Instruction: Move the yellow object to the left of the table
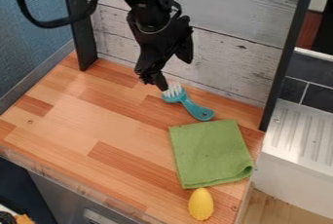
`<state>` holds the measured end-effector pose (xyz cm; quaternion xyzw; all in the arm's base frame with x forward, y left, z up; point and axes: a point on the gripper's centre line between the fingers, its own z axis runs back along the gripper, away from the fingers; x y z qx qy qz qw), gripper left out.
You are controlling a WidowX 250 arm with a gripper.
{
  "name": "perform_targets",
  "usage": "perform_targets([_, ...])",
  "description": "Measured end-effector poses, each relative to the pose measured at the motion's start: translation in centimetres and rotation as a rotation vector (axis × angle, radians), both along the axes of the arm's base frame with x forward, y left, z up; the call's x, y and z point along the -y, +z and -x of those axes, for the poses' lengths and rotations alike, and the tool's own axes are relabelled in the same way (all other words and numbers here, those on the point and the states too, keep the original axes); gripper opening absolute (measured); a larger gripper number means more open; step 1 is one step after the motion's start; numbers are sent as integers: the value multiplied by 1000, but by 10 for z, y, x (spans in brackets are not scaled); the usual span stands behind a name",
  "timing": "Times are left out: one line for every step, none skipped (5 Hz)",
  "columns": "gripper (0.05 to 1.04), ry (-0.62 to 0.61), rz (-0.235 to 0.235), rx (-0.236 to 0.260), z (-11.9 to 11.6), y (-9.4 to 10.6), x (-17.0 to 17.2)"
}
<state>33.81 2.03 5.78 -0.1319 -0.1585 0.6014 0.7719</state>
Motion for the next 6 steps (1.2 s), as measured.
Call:
perform_targets([1001,1,9,-36,3,-10,2])
perform_targets([1001,-34,56,-97,11,-15,18])
perform_targets([1001,-48,64,-140,18,-16,24])
perform_targets([1001,-49,71,-194,32,-16,42])
perform_targets([1001,-54,71,-215,56,-19,60])
perform_targets([1001,-80,57,-246,80,-22,82])
